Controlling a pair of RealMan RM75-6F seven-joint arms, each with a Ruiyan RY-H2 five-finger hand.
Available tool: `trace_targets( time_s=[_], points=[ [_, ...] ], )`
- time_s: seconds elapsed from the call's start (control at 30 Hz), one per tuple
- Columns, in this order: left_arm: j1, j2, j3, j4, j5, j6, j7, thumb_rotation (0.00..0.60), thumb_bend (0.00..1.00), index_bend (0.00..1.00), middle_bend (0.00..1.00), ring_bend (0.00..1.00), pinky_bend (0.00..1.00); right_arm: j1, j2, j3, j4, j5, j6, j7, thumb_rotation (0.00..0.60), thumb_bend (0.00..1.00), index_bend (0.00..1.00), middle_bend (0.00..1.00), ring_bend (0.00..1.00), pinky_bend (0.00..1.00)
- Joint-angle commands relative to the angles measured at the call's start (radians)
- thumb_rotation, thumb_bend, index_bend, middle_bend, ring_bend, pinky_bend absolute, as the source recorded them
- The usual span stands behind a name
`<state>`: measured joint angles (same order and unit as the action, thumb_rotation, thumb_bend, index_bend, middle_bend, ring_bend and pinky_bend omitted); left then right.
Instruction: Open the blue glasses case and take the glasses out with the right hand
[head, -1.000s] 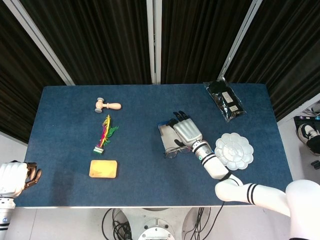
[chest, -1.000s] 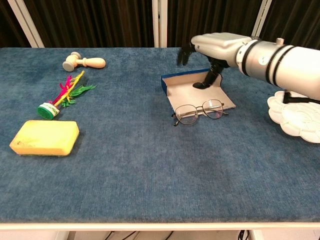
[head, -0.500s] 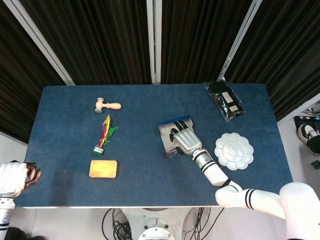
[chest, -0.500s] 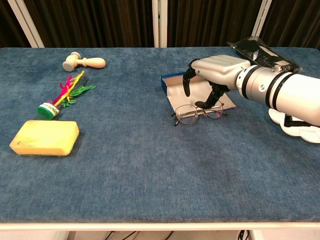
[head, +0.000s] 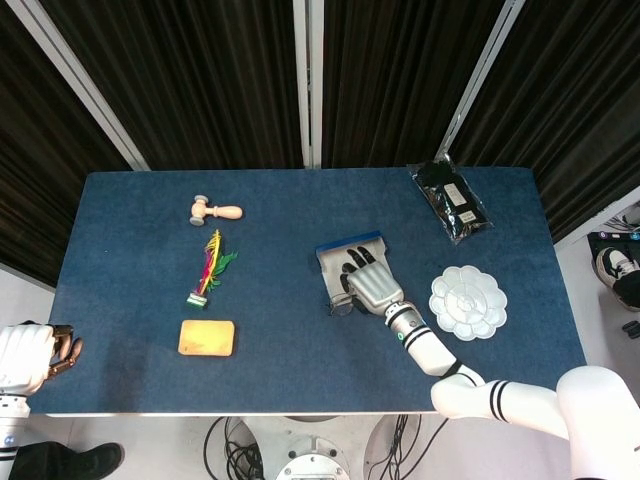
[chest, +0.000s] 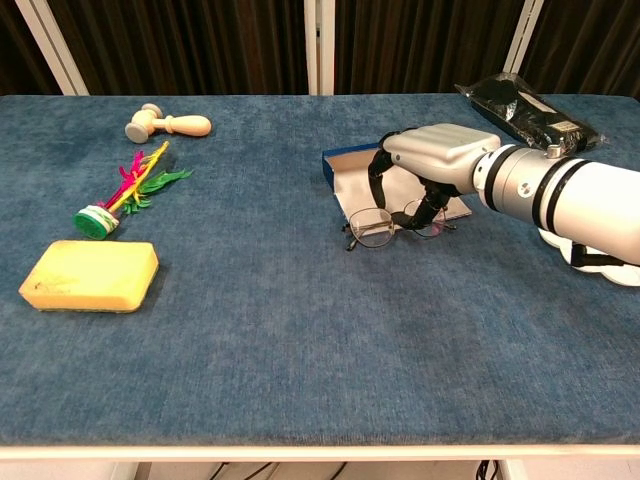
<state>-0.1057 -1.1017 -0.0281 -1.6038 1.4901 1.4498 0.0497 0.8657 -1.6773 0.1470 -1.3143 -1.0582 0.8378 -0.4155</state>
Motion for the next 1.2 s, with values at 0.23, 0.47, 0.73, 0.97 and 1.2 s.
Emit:
trace_targets(
  time_s=[0.23,0.47,0.73,0.97,1.2],
  points=[
    [0.0,0.0,0.0,-0.002,-0.001,0.0,0.003,0.6,0.39,0.85,0.99,0.85,0.66,-0.008,0.011,-0.005,-0.014,-0.001,0.001,0.003,0.6,0.33,0.49,0.26,0.0,0.0],
    [0.0,0.0,0.0,-0.001,-0.001,0.0,0.001,0.6,0.39,0.85,0.99,0.85,0.66,0.0,-0.009,-0.006,0.011,0.018,-0.016,-0.012,0.6,0.36,0.54,0.28,0.0,0.0],
    [0.0,0.0,0.0,0.0,0.0,0.0,-0.001,0.6,0.39,0.85,0.99,0.85,0.66,-0.011,0.008,-0.007,-0.017,-0.013,0.005,0.008,0.6,0.46,0.67,0.32,0.0,0.0],
    [0.0,0.001,0.0,-0.002,-0.001,-0.001,0.002,0.6,0.39,0.85,0.99,0.85,0.66,-0.019,0.068,-0.016,-0.128,-0.104,0.036,0.036,0.6,0.48,0.69,0.32,0.0,0.0],
    [0.001,0.001,0.0,-0.003,-0.001,0.0,0.003,0.6,0.39,0.85,0.99,0.85,0.66,0.022,0.072,-0.032,-0.19,-0.182,-0.019,0.047,0.6,0.48,0.69,0.32,0.0,0.0]
  ],
)
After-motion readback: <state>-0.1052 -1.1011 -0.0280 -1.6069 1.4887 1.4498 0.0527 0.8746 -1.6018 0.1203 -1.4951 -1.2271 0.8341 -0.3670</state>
